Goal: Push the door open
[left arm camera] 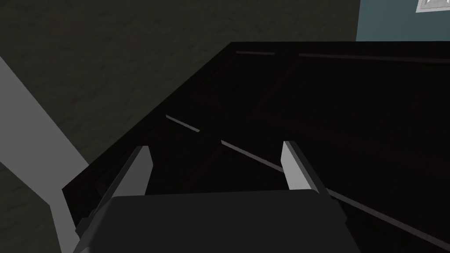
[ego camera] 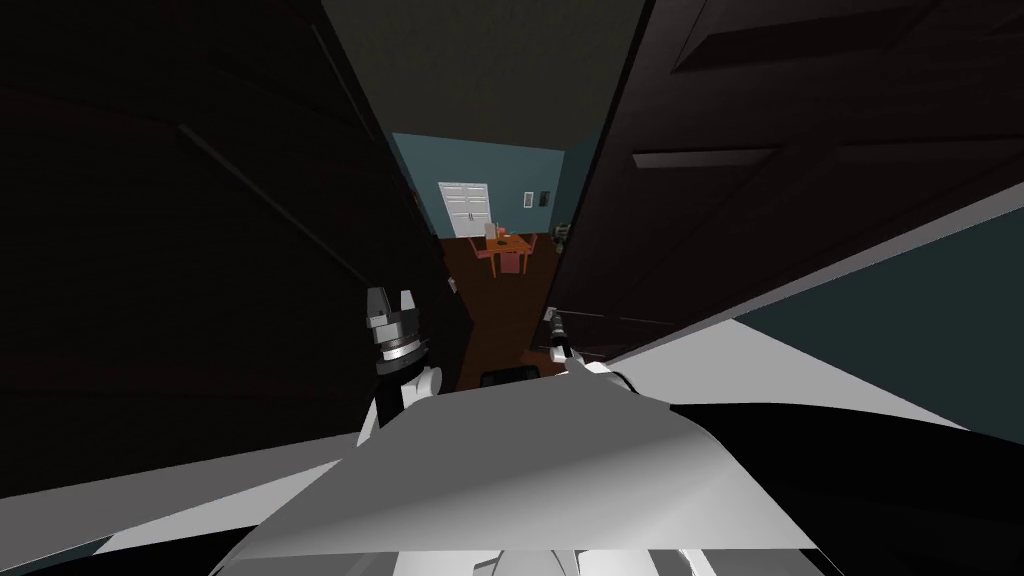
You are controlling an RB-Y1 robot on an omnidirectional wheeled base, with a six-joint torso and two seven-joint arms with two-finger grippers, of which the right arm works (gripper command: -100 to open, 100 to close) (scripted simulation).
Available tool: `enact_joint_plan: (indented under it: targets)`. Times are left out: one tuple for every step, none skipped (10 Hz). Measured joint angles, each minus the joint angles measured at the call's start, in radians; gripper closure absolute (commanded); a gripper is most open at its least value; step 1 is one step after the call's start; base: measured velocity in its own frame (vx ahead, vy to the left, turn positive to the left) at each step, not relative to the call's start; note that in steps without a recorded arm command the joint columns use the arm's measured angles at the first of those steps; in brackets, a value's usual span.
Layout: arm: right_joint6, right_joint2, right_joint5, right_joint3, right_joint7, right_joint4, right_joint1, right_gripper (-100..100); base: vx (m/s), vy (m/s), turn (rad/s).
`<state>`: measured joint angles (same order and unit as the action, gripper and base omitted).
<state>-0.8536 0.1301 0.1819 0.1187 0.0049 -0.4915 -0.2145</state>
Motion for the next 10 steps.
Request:
enact_joint_plan:
  targets:
    - [0.013,-0.001,0.001,0.002,0.004,-0.033,0.016,100,0.166,0.05,-0.065]
    - [0.019,-0.001,0.006,0.011,0.007,-0.029,0.017,100,0.244,0.098,-0.076]
    - [0.028,-0.003,0.012,0.022,0.014,-0.045,0.032,100,0.206,0.075,-0.06]
    - [0.053,-0.004,0.017,0.032,0.023,-0.094,0.058,100,0.117,0.035,-0.031]
    - [0.047,0.004,0.021,0.039,0.023,-0.075,0.041,100,0.044,0.003,0.004]
    - [0.036,0.008,0.023,0.043,0.021,-0.066,0.033,100,-0.001,-0.017,0.014]
    - [0.032,0.009,0.023,0.043,0.021,-0.059,0.027,100,0.009,0.001,0.002]
    - [0.023,0.01,0.024,0.045,0.021,-0.035,0.015,100,0.119,0.052,-0.062]
    - [0.009,0.009,0.029,0.053,0.023,-0.002,0.005,100,0.159,0.075,-0.064]
    - [-0.002,0.013,0.033,0.061,0.022,0.025,-0.002,100,0.103,0.042,-0.032]
